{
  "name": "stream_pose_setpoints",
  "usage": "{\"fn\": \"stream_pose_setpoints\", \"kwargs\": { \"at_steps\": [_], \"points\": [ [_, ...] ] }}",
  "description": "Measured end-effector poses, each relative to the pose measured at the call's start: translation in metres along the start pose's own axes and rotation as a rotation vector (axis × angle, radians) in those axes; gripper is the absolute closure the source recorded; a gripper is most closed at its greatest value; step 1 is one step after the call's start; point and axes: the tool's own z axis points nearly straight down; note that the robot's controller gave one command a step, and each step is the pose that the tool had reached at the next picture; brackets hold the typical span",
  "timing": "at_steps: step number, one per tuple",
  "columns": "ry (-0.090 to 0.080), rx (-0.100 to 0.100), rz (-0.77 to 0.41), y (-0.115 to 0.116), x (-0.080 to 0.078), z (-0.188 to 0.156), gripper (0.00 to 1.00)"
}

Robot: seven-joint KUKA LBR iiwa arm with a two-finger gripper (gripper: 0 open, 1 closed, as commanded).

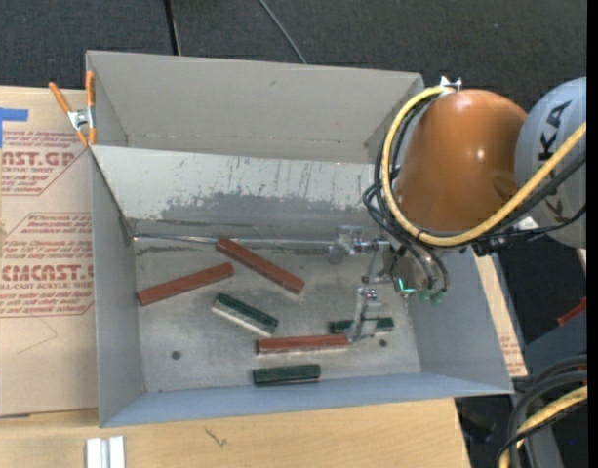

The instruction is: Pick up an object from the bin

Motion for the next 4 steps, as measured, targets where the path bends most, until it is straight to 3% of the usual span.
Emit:
{"fn": "stream_pose_setpoints", "kwargs": {
  "at_steps": [1,2,3,4],
  "points": [
    [-0.007,0.001,-0.047,-0.002,-0.006,0.052,0.0],
    [0.003,0.0,-0.126,-0.039,-0.016,0.172,1.0],
    [0.003,0.0,-0.127,-0.039,-0.016,0.172,1.0],
    [-0.006,0.002,-0.105,-0.053,-0.006,-0.004,1.0]
  ]
}}
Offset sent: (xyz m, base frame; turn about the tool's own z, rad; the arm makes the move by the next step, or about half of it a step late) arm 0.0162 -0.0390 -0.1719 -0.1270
